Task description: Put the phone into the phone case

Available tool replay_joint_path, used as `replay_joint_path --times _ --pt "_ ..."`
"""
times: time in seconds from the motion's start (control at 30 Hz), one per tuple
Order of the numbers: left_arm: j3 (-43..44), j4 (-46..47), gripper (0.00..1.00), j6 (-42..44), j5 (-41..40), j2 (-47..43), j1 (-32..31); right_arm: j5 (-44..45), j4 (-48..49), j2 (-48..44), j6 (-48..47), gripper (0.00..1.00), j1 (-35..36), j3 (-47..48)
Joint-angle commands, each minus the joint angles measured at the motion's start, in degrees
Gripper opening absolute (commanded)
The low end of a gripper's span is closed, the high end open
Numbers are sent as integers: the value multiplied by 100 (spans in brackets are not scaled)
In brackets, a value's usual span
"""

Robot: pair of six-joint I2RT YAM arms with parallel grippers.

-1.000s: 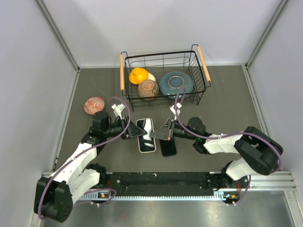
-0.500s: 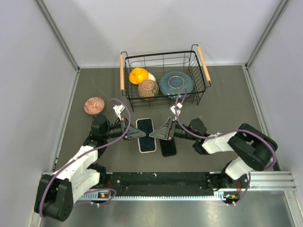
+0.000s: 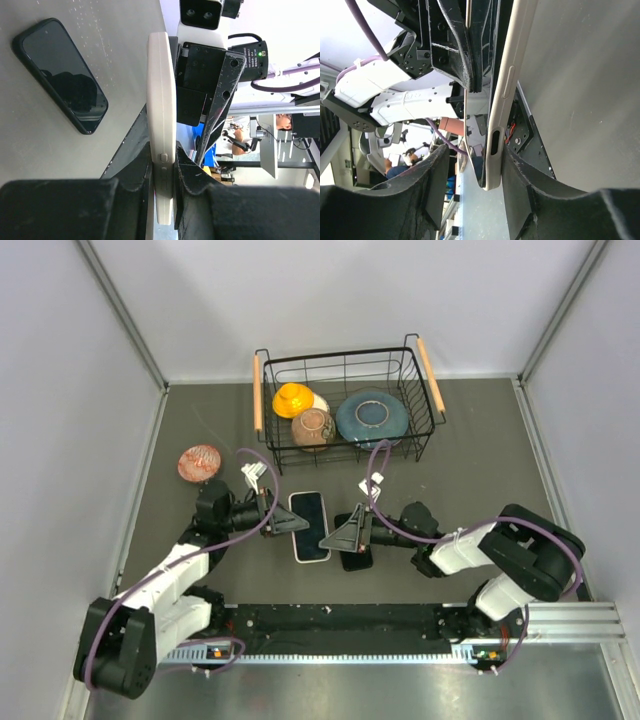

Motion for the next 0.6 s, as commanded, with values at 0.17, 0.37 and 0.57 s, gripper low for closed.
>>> replay_joint_path --times 0.17,0.37,0.57 --pt "650 -1074 0 1311 -528 -79 -18 256 112 -60 382 28 100 15" --pt "887 -1777 0 2094 -739 -167 -158 660 111 -122 970 1 117 -134" --pt "976 -1963 0 2245 -556 -193 -194 687 -433 -236 859 0 100 51"
